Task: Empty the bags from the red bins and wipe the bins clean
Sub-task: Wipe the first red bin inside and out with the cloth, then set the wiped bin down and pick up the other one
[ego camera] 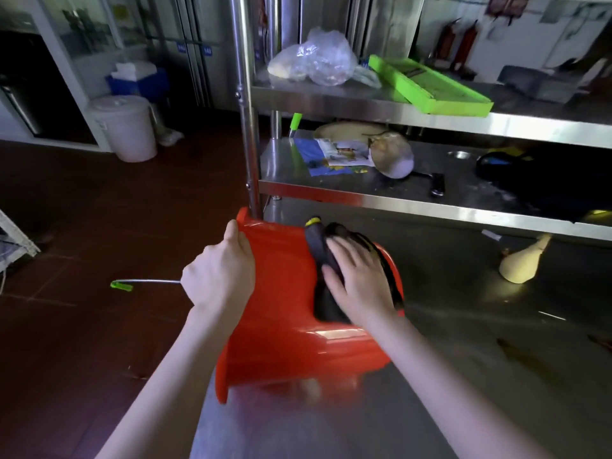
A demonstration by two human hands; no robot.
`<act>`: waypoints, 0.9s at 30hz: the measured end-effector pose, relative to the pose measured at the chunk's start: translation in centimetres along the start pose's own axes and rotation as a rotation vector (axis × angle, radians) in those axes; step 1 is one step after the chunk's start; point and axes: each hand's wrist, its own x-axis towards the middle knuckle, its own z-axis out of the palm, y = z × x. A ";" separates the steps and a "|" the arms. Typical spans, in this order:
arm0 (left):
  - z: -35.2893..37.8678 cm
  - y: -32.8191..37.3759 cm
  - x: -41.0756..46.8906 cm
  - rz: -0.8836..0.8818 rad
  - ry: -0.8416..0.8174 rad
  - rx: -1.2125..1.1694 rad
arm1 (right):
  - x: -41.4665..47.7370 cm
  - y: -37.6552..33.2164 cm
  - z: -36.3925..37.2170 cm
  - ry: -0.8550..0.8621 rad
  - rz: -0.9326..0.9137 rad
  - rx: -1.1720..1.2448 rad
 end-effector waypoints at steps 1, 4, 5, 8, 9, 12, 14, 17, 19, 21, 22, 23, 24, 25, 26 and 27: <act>0.0 -0.1 0.2 0.012 -0.014 -0.002 | -3.2 0.5 0.1 0.060 -0.055 -0.013; -0.3 -0.4 -0.2 0.041 -0.025 0.025 | -5.2 3.0 0.2 0.120 -0.053 -0.002; -0.4 -0.5 -0.4 0.043 -0.030 0.026 | -3.9 3.4 -0.1 0.139 0.035 0.019; -0.5 -0.3 -0.8 0.041 -0.061 0.016 | 0.9 4.7 -0.9 0.059 0.380 0.140; -0.5 -0.2 -0.7 0.037 -0.085 0.024 | 1.7 5.1 -1.0 0.009 0.442 0.182; -0.4 -1.2 0.4 -0.023 -0.219 0.048 | -1.5 5.0 -0.8 0.070 0.337 0.150; 0.0 -2.7 1.4 -0.075 -0.342 -0.039 | -6.5 4.2 -0.1 0.151 0.197 0.093; 1.1 -4.7 2.0 -0.089 -0.438 -0.404 | -13.8 4.0 1.1 0.112 0.095 -0.018; 1.8 -5.4 1.8 -0.047 -0.398 -0.578 | -17.1 4.3 1.7 0.049 0.154 -0.075; 1.9 -5.7 1.4 -0.029 -0.358 -0.676 | -18.8 4.6 1.8 -0.060 0.249 -0.126; 1.9 -5.8 1.2 -0.031 -0.331 -0.694 | -19.2 4.8 1.6 -0.140 0.260 -0.165; 1.8 -5.8 0.9 -0.037 -0.297 -0.696 | -19.3 4.8 1.2 -0.221 0.250 -0.204; 1.7 -5.9 0.7 -0.045 -0.262 -0.694 | -19.1 4.5 0.6 -0.263 0.232 -0.226; 1.4 -5.9 0.4 -0.056 -0.233 -0.696 | -18.6 4.0 -0.1 -0.256 0.214 -0.228; 1.0 -5.8 0.1 -0.067 -0.203 -0.694 | -17.8 3.3 -0.9 -0.212 0.203 -0.216; 0.6 -5.8 -0.3 -0.070 -0.168 -0.685 | -16.6 2.4 -1.8 -0.154 0.190 -0.189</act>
